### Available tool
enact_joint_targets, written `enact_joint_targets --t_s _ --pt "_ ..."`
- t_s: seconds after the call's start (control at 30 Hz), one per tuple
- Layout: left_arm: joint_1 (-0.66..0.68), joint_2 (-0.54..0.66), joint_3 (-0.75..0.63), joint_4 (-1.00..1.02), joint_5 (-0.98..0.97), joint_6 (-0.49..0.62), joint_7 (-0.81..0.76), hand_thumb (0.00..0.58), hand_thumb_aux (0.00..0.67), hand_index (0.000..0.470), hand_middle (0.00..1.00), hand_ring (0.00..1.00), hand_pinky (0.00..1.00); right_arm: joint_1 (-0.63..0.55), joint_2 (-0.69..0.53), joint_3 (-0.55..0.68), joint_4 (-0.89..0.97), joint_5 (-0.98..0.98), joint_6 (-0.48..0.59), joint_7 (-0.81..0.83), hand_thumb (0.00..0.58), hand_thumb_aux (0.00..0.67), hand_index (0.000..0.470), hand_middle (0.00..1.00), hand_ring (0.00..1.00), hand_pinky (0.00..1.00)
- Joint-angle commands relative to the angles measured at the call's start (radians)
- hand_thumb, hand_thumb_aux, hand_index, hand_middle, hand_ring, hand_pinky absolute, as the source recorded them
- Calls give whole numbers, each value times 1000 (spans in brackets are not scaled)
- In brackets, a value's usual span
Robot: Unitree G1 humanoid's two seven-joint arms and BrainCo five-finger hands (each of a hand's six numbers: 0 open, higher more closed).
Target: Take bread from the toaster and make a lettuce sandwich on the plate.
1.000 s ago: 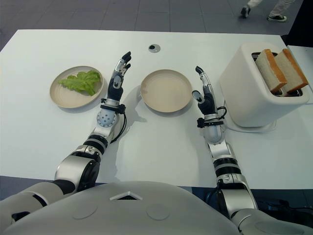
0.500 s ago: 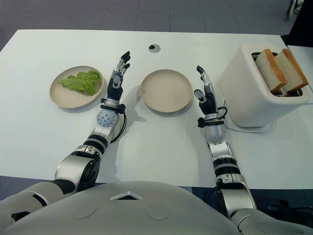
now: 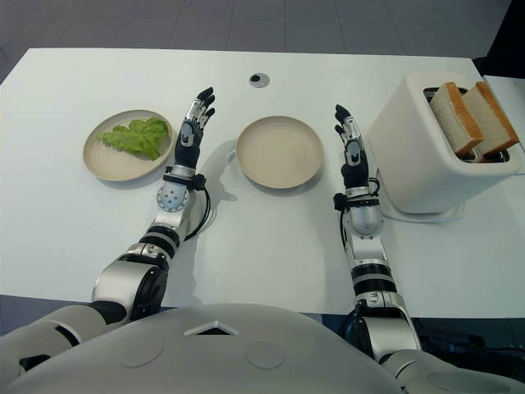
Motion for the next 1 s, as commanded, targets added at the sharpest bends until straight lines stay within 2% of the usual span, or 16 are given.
enact_joint_targets --t_s 0.03,0.27,0.57,0.77,0.8,0.87,1.0 --pt "82 -29 -12 51 31 -2 13 0 0 0 0 0 0 4 0 -7 -2 -41 -4 -12 0 0 0 0 0 0" --pt "82 -24 -13 59 45 -6 25 0 0 0 0 0 0 -5 10 -11 15 -58 -14 -17 0 0 0 0 0 0" --pt "47 -6 5 146 54 -24 58 0 0 0 0 0 0 -107 27 -8 220 -101 -110 -52 0 0 0 0 0 0" --pt "39 -12 -1 155 66 -41 67 0 0 0 0 0 0 -115 7 -8 234 -159 -160 -95 0 0 0 0 0 0" --pt "43 -16 -1 151 70 -45 72 0 0 0 0 0 0 -97 -12 -12 171 -236 -190 -138 0 0 0 0 0 0" --pt "43 -28 -4 146 72 -47 77 0 0 0 0 0 0 -28 -45 -75 -82 -380 -231 -200 0 0 0 0 0 0" --pt "45 -63 -21 136 82 -47 81 0 0 0 0 0 0 90 -108 -347 -593 -372 -106 -214 0 0 0 0 0 0"
